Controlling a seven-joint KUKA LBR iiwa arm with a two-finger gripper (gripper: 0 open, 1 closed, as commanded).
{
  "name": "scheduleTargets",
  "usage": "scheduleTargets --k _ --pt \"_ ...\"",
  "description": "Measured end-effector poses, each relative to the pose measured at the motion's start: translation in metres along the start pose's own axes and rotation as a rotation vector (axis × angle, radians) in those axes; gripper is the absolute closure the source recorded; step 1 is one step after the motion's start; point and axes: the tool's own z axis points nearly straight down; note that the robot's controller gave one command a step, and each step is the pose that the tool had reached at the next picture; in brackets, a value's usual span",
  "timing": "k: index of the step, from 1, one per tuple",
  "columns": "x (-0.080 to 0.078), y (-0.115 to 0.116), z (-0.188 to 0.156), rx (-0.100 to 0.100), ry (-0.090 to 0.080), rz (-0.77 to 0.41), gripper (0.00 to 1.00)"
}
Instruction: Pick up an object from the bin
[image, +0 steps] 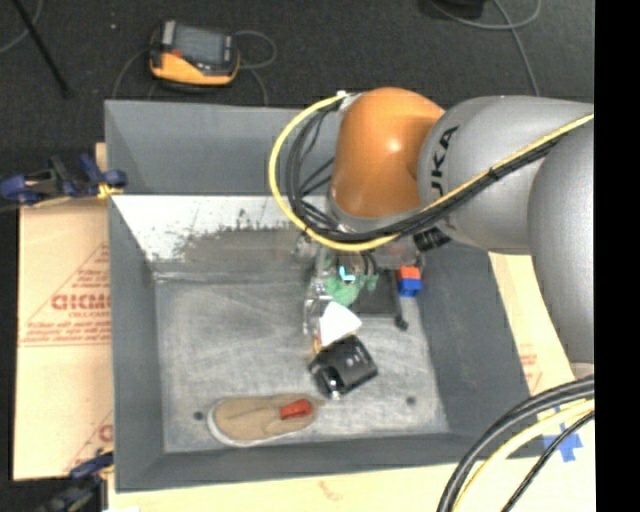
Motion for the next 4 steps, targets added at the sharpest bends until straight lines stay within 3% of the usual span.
scheduleTargets --k 1,2,3,4 --pt "-0.002 0.000 -0.004 0.000 -0.007 0.001 0.00" --pt "-0.007 -0.011 0.014 0.000 -0.015 -0.078 0.00" --pt "0.026 -0.058 0.053 0.002 -0.006 -0.183 0.00" --pt "0.035 -0.087 0.067 -0.004 -0.020 -0.222 0.00"
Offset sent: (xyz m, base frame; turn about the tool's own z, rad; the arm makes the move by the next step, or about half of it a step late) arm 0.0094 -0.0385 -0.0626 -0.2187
